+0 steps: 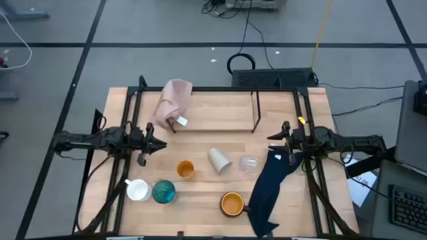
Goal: Stack small to large cups/mugs on shelf
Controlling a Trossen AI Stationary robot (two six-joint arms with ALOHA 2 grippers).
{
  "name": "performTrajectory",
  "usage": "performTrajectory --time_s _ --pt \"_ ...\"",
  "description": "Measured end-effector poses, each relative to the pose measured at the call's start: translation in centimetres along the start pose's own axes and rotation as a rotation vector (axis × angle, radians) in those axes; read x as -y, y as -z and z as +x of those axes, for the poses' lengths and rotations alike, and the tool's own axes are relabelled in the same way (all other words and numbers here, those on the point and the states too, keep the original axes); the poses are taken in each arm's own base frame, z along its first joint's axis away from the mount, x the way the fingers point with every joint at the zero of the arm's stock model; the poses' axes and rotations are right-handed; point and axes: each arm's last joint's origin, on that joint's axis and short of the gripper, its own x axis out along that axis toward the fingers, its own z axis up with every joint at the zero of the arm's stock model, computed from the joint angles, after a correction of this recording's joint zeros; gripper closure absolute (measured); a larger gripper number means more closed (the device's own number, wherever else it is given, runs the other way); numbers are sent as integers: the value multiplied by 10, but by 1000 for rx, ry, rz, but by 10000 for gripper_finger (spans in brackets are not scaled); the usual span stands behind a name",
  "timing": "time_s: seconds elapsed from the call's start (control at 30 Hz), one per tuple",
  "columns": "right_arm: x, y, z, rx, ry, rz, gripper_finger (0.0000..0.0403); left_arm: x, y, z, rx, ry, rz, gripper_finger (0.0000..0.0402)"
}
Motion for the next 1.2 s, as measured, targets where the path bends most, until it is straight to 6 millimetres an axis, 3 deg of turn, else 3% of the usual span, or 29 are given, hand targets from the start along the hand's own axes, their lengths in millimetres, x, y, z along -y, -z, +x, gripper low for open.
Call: performTrajectory --time_s 0.4,0.7,0.97,1.2 --pt "0 0 0 2 0 0 227 0 -1 0 20 -4 -14 355" --pt "0 -1 0 15 -1 3 227 -3 -4 0 57 -121 66 355" --pt "-1 -4 0 45 -8 111 227 -3 -7 0 78 -129 126 355" --pt "-1 -7 0 70 -3 49 227 -3 -7 0 78 -134 136 355"
